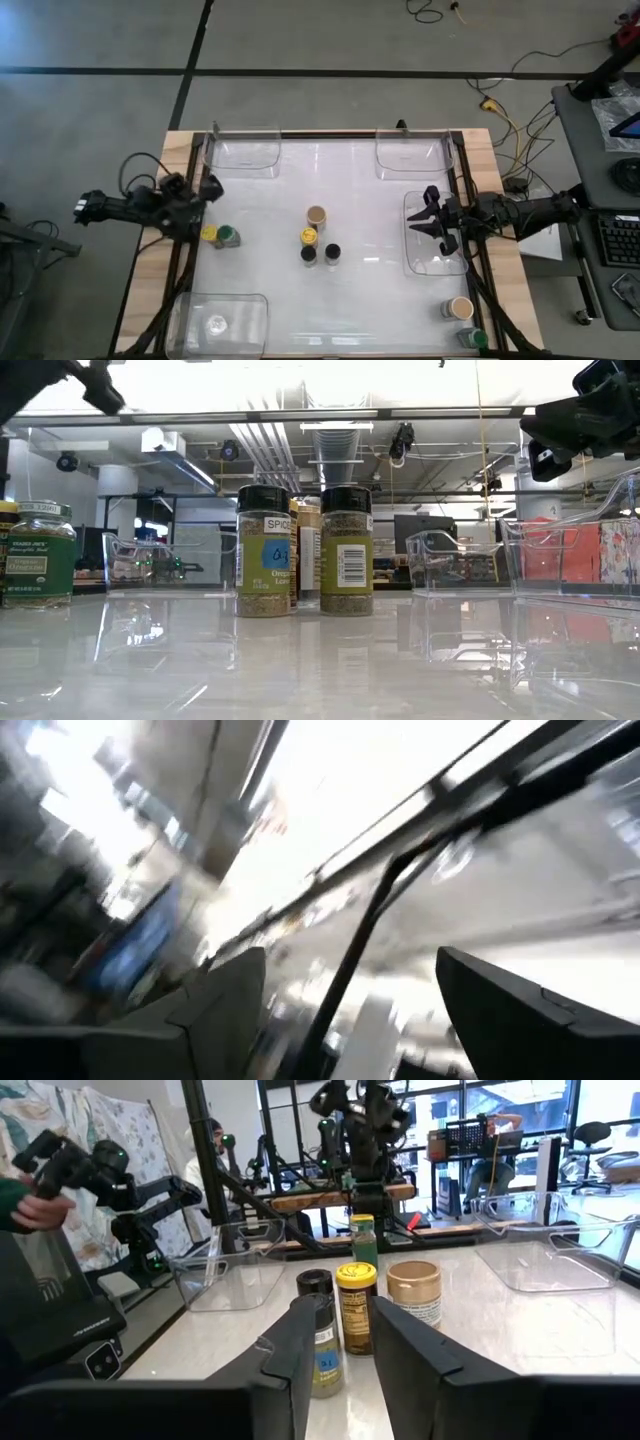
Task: Sort spices by type
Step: Put the top green seasoning bottle into the bottom transparent bin
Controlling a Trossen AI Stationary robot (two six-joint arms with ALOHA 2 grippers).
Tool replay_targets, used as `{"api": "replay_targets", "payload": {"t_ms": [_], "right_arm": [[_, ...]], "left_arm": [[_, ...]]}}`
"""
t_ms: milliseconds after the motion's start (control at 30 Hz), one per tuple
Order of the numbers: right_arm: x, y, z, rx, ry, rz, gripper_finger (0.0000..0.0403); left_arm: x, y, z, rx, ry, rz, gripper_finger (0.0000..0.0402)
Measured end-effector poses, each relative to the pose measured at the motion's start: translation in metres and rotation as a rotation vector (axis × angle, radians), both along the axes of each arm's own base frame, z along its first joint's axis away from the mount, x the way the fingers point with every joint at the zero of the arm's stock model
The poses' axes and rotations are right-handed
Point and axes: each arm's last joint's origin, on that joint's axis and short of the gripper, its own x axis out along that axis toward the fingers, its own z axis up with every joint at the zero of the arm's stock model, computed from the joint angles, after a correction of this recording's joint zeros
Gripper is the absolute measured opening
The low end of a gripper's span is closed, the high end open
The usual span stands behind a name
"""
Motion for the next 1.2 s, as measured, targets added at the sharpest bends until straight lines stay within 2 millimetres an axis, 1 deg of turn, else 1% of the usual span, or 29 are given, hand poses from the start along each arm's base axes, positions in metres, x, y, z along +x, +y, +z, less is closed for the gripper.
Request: {"api": "replay_targets", "payload": {"t_ms": [100,200,267,333,467,567,667,733,833,900,967,1133,1200], "right_arm": [[0.000,0.000,0.000,0.000,0.000,0.000,0.0093],[0.000,0.000,0.000,0.000,0.001,-0.001,0.0086],[0.000,0.000,0.000,0.000,0.001,-0.001,0.0080],[0.000,0.000,0.000,0.000,0.001,-0.001,0.0075],[0.000,0.000,0.000,0.000,0.001,-0.001,0.0066],[0.000,0.000,0.000,0.000,0.001,-0.001,0.0061],[0.000,0.000,0.000,0.000,0.001,-0.001,0.0059],[0.000,0.000,0.000,0.000,0.001,-0.001,0.0060],[0.000,0.000,0.000,0.000,0.001,-0.001,0.0065],[0.000,0.000,0.000,0.000,0.001,0.000,0.0069],[0.000,0.000,0.000,0.000,0.001,0.000,0.0074],[0.000,0.000,0.000,0.000,0.001,0.000,0.0084],[0.000,0.000,0.000,0.000,0.001,0.000,0.0088]], "left_arm": [[-0.005,0.001,0.005,0.021,-0.076,0.036,0.0279],[-0.004,0.001,0.006,0.010,-0.060,0.036,0.0279],[-0.004,0.002,0.017,-0.018,-0.045,0.042,0.0279],[-0.003,0.002,0.034,-0.012,-0.022,0.065,0.0279],[0.004,0.001,0.075,0.115,0.087,0.171,0.0279],[0.008,0.000,0.108,0.167,0.136,0.187,0.0279],[0.008,-0.004,0.135,0.310,0.164,0.118,0.0279],[0.008,-0.006,0.151,0.373,0.185,0.050,0.0279],[0.006,-0.007,0.172,0.342,0.233,-0.043,0.0279],[0.009,-0.008,0.181,0.313,0.313,-0.073,0.0279],[0.017,-0.008,0.184,0.303,0.458,-0.073,0.0279],[0.038,-0.007,0.182,0.301,0.892,0.000,0.0279],[0.047,-0.008,0.178,0.304,1.050,0.005,0.0279]]}}
